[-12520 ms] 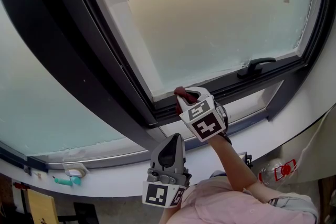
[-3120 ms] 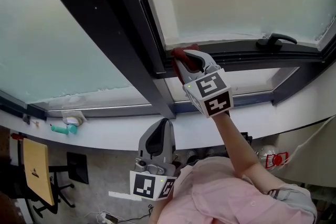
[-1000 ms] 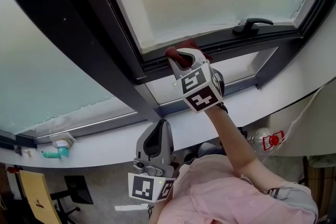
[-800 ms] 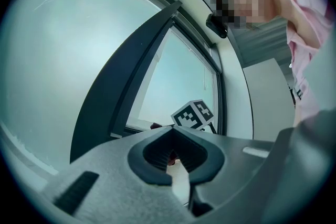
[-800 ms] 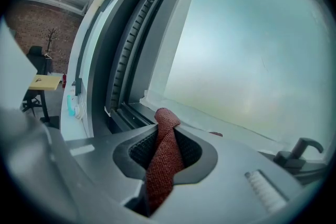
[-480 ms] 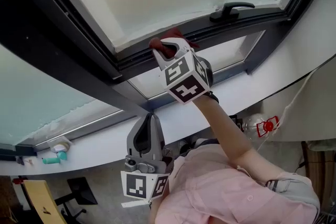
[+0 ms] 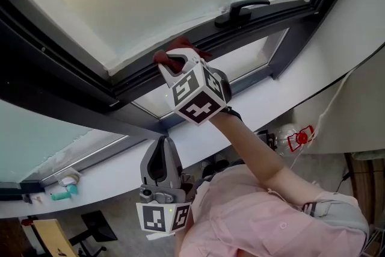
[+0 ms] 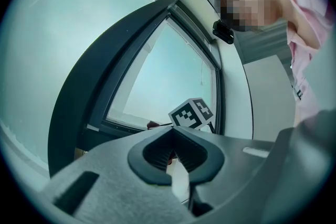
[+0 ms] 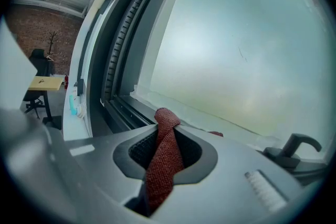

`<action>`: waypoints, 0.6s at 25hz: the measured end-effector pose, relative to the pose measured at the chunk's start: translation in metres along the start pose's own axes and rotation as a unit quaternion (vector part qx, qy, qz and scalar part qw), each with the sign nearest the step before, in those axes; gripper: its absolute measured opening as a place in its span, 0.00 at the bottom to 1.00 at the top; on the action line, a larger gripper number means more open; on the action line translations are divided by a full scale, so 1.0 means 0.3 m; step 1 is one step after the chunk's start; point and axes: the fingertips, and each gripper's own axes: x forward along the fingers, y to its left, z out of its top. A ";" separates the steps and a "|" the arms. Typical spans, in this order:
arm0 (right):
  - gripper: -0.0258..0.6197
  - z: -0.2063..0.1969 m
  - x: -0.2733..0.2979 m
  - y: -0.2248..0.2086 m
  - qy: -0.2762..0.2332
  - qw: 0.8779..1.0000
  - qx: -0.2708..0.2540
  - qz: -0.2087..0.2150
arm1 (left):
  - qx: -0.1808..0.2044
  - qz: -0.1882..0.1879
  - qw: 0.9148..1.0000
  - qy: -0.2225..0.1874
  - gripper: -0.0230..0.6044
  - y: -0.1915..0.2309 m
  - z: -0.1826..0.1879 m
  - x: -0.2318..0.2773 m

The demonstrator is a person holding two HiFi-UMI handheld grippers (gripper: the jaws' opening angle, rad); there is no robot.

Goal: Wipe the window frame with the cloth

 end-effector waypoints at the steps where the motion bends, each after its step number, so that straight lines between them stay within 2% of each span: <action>1: 0.14 -0.005 -0.004 -0.009 -0.001 1.000 0.000 -0.002 | 0.000 0.001 1.000 0.001 0.04 -0.007 -0.004 0.003; 10: 0.14 -0.043 -0.042 -0.087 -0.012 1.000 0.014 0.014 | -0.001 0.025 1.000 0.002 0.04 -0.067 -0.073 0.012; 15: 0.14 -0.039 -0.046 -0.090 -0.020 1.000 0.006 0.017 | 0.005 0.039 0.999 0.002 0.04 -0.081 -0.091 0.009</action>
